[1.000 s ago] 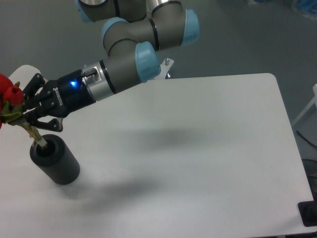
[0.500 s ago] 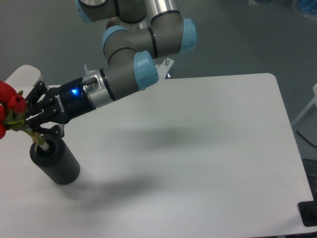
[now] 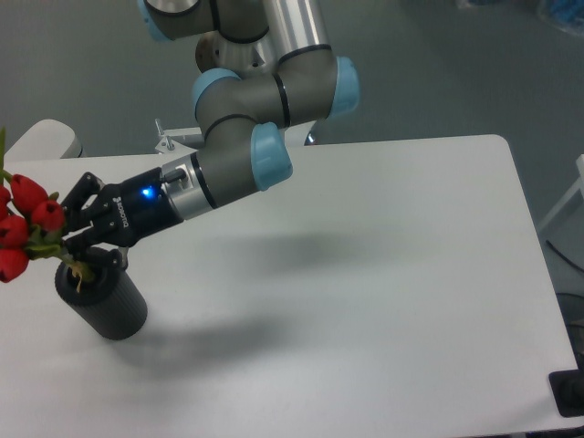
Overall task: Insert the flowers into the vase
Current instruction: 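Lower the tulip stems down into the black vase, then open the gripper and release the tulips in the vase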
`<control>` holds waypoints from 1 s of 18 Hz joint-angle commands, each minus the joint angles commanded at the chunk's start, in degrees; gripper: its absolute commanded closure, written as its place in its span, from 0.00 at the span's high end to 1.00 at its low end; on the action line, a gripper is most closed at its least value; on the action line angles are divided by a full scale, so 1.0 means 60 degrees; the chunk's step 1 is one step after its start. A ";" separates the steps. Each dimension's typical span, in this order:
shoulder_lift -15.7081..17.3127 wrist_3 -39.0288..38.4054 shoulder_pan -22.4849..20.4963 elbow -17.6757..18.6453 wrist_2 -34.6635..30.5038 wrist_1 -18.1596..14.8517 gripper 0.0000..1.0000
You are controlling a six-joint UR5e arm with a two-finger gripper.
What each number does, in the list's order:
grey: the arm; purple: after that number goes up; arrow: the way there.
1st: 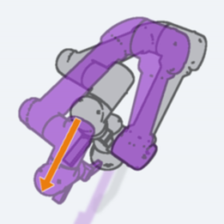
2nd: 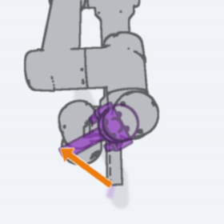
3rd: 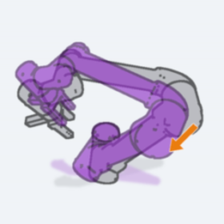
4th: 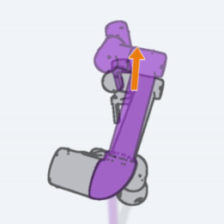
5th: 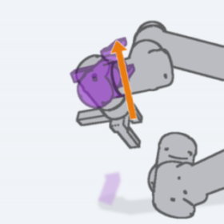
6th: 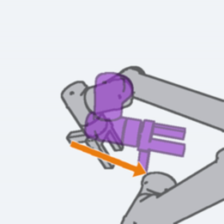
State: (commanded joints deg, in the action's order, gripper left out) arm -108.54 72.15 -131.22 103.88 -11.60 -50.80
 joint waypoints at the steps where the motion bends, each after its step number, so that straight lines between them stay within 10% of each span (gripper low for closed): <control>1: -0.0073 0.0088 0.0000 0.0000 0.0000 0.0058 0.20; 18: -0.0250 0.0586 -0.0044 0.0542 -0.0234 0.0161 0.68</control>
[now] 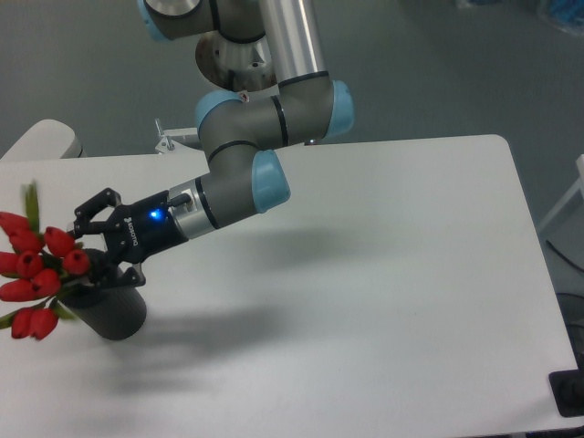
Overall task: Insert the flowers into the vase
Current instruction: 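Open the gripper and release the tulips in the vase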
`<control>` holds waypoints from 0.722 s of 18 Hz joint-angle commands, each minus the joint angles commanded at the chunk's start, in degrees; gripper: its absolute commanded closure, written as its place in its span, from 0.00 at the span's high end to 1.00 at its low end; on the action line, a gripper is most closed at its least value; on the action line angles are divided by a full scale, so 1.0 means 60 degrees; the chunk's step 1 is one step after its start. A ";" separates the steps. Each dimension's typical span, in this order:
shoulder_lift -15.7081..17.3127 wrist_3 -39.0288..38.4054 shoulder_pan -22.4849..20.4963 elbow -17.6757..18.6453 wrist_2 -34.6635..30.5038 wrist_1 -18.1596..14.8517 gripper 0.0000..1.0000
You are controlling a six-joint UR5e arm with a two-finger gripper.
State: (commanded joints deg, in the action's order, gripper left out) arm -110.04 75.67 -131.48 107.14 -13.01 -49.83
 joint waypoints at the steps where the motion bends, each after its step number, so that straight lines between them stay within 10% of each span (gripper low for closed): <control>1: 0.0000 -0.0014 -0.0029 0.0015 -0.0015 0.0000 0.69; 6: 0.0117 -0.0029 -0.0322 0.0249 -0.0015 0.0000 1.00; 13: 0.0366 -0.0117 -0.1259 0.0455 0.0014 0.0000 1.00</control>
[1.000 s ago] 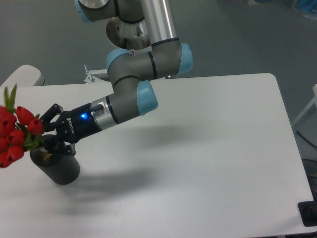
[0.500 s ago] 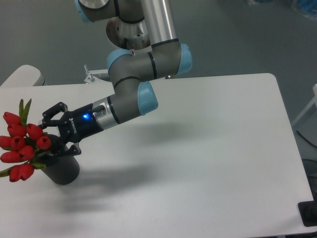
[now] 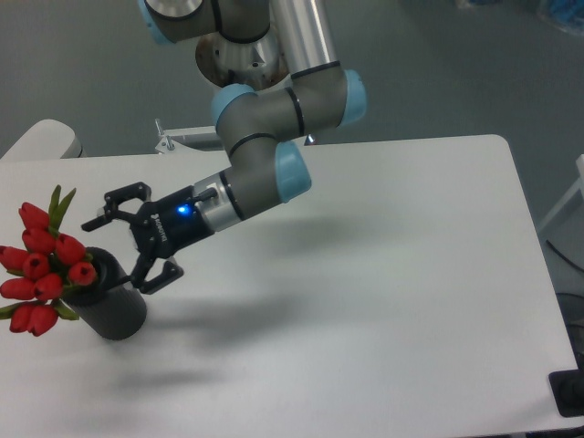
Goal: Insert the flowers into the vase
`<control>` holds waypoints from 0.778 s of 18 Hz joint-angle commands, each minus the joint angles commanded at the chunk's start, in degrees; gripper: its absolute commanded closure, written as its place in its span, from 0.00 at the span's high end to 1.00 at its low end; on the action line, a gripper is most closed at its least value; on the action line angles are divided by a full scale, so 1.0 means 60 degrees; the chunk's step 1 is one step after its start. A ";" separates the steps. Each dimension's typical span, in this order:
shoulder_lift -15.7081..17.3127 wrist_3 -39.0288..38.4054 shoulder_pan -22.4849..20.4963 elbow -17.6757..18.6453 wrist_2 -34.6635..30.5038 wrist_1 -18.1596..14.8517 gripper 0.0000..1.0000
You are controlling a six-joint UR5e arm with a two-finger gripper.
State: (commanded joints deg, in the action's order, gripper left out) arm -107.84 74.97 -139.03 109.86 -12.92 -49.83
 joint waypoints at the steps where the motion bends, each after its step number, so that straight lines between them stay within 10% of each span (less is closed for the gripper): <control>1: 0.0015 -0.0029 -0.0146 0.0000 -0.0014 0.0000 1.00; 14: -0.0234 -0.0352 -0.2125 -0.1273 -0.2516 -0.0073 1.00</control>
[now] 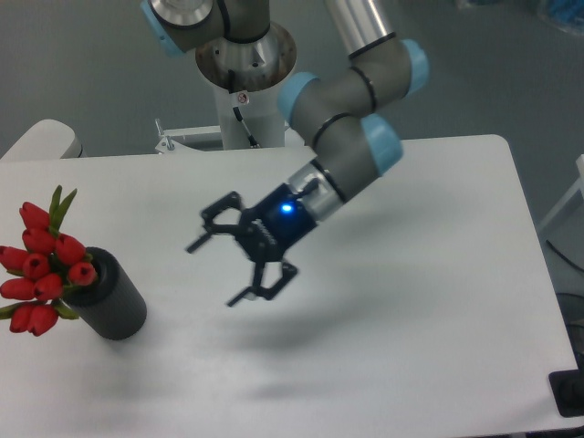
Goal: Insert the flowers into the vase
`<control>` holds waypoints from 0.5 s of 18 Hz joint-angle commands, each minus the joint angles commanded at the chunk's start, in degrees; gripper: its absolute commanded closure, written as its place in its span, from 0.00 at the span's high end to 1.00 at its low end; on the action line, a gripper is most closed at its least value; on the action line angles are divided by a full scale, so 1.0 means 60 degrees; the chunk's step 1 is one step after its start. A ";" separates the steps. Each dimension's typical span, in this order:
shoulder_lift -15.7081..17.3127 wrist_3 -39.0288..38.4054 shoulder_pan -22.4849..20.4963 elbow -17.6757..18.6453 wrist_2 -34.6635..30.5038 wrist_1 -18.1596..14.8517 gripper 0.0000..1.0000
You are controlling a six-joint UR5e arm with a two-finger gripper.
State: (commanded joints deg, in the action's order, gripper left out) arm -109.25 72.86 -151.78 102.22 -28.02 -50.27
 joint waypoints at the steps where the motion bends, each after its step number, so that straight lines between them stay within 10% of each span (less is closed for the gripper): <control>1: -0.0015 0.0000 -0.0073 -0.0175 -0.0366 -0.0015 1.00; 9: -0.0571 0.0073 -0.0323 -0.2109 -0.4963 -0.0117 1.00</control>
State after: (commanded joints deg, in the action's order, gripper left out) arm -112.67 73.30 -153.72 89.57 -57.80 -50.98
